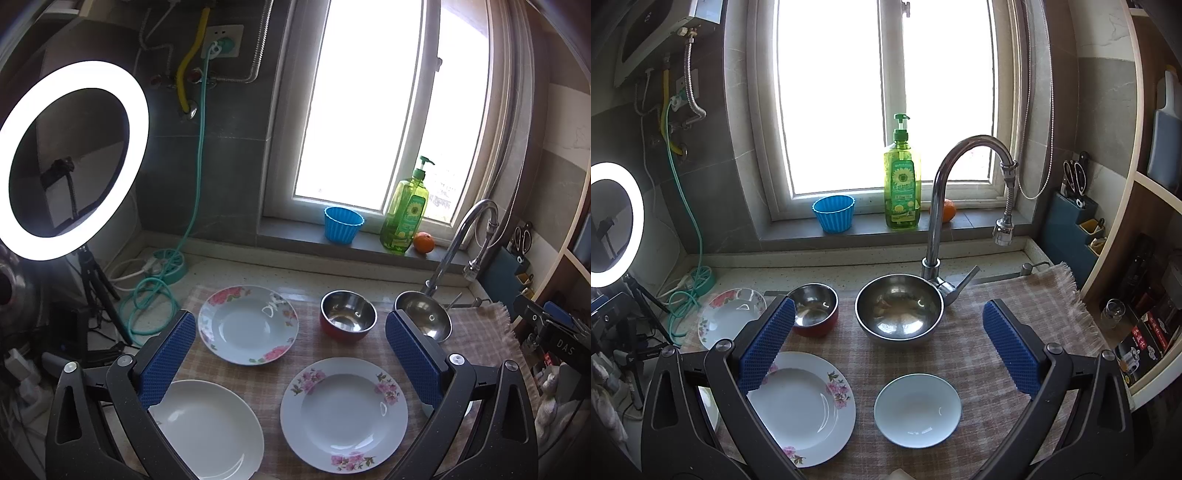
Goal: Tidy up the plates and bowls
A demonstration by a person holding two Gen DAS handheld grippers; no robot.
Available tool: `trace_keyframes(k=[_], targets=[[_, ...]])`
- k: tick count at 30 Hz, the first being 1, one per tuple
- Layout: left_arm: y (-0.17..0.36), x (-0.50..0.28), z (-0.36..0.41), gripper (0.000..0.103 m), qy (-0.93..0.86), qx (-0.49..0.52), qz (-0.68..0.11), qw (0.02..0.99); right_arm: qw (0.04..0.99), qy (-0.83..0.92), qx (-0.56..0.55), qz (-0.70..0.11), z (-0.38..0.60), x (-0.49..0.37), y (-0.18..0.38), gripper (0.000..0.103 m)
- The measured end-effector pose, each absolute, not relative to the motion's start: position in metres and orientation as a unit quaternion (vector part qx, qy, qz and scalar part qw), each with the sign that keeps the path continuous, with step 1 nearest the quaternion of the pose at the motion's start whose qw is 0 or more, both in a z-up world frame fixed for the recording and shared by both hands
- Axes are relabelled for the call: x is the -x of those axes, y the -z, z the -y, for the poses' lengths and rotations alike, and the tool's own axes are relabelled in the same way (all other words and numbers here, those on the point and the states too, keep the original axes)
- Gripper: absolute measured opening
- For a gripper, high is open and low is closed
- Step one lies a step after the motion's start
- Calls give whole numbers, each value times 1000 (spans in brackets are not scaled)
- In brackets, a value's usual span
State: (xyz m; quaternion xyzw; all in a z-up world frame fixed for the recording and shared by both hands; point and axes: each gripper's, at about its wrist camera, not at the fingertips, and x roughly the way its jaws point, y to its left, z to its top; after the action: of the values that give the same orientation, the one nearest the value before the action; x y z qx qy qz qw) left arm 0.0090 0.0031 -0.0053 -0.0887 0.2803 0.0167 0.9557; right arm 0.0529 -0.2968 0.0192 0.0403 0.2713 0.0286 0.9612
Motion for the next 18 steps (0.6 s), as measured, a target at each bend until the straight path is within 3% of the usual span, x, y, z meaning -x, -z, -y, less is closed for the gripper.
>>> trace_keyframes(k=[18], targets=[[31,-27,-7,102,-9,82,-326,942,942,-45,-29,-332,300,-68,21,103]])
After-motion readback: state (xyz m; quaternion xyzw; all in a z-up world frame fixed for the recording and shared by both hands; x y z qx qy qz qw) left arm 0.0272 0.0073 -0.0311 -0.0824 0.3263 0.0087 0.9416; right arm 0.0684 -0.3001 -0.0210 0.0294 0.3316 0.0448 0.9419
